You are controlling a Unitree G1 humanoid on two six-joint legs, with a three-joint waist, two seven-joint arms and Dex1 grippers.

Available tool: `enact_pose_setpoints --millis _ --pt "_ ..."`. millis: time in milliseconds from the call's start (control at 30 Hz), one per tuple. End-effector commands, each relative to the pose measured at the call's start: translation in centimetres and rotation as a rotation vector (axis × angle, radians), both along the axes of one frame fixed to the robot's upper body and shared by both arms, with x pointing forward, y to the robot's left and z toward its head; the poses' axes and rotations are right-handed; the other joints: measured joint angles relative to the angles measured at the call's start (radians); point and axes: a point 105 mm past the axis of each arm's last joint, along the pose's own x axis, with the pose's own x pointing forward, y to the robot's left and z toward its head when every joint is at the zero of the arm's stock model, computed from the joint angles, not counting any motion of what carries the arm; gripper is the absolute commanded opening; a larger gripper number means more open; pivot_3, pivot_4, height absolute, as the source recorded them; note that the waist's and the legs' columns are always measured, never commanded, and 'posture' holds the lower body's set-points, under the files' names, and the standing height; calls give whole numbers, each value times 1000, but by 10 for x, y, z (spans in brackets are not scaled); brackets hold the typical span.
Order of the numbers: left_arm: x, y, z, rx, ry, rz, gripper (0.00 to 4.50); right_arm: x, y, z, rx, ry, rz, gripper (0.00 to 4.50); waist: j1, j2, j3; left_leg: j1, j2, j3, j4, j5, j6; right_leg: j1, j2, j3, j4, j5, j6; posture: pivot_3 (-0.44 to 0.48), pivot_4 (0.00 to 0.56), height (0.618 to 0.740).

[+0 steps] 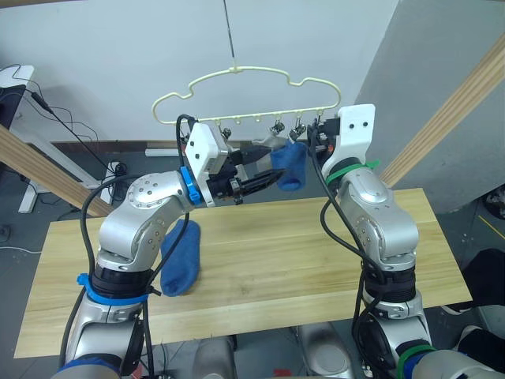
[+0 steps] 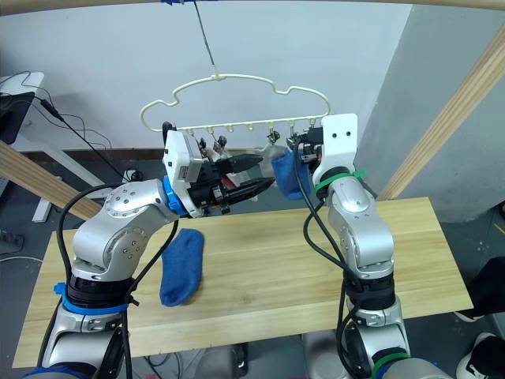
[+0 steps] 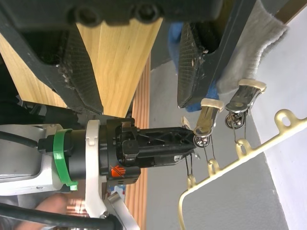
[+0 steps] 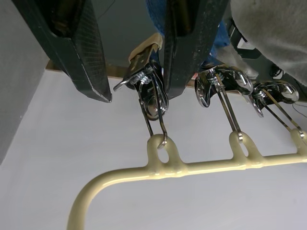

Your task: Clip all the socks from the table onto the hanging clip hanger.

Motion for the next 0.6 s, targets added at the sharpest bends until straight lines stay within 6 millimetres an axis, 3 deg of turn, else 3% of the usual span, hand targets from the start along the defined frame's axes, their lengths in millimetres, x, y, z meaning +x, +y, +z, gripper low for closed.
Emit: enact_pose_setpoints --millis 33,600 --pt "-6 -5 7 -6 -48 -24 2718 -9 1 21 18 -76 10 1735 0 0 0 0 0 0 0 0 0 0 0 0 0 0 0 -230 286 733" --pt "-5 -5 3 -2 -45 -17 2718 -12 6 12 -1 -39 5 1735 -2 0 0 0 0 0 0 0 0 0 0 0 0 0 0 -231 279 733"
